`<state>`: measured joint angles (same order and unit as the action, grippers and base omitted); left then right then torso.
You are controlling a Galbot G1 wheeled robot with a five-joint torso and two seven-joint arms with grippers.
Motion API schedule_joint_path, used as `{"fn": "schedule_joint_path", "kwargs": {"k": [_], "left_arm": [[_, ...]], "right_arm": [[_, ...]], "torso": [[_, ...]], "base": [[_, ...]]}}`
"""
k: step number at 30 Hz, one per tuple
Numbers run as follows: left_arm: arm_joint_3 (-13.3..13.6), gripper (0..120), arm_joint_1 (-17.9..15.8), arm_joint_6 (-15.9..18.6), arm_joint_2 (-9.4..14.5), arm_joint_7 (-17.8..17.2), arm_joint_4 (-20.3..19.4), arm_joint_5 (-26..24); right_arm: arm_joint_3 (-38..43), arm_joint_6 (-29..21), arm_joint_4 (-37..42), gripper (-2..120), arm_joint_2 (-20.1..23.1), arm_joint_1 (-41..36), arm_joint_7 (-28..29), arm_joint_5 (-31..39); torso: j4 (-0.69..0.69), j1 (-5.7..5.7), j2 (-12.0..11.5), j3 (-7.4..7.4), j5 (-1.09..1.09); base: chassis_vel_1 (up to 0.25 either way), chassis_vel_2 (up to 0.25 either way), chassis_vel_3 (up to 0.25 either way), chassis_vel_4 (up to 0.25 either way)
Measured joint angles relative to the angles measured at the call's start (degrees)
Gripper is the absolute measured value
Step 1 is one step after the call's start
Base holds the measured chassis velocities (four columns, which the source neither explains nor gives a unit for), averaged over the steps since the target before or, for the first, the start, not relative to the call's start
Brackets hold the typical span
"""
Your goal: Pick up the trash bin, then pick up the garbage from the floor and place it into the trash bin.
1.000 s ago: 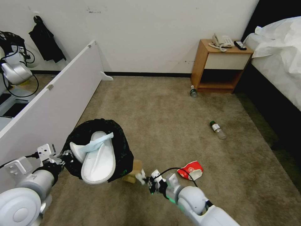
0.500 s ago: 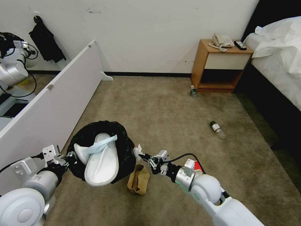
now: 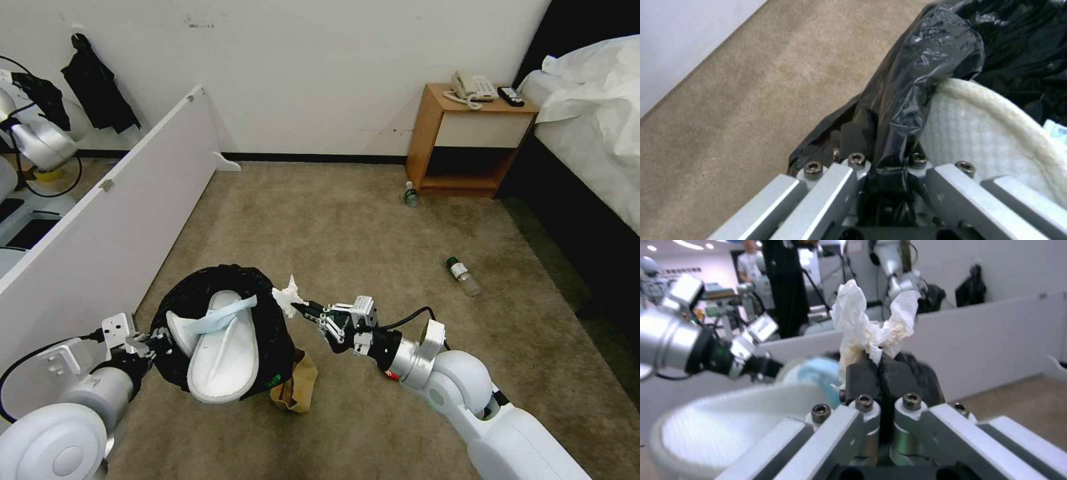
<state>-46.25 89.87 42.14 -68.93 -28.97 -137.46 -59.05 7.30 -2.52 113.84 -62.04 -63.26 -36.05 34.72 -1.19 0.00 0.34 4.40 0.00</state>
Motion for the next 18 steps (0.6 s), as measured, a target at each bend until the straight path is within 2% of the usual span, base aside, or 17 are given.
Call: {"fn": "schedule_joint_path", "kwargs": {"k": [12, 18], "left_arm": [[1.4, 1, 0.7, 0.0, -0.4, 0.1, -0.3, 0.9], [2.3, 1, 0.9, 0.0, -0.5, 0.1, -0.9, 1.0]], "right_arm": [[-1.0, 1.5, 1.5, 0, -1.7, 1.6, -1.9, 4.2], [-1.9, 2.3, 1.2, 0, -2.4, 1.6, -4.2, 2.6]], "torso": [[0.0, 0.0, 0.0, 0.0, 0.0], [0.0, 0.0, 0.0, 0.0, 0.0]], "base": [[0.0, 0.0, 0.0, 0.0], [0.0, 0.0, 0.0, 0.0]]}}
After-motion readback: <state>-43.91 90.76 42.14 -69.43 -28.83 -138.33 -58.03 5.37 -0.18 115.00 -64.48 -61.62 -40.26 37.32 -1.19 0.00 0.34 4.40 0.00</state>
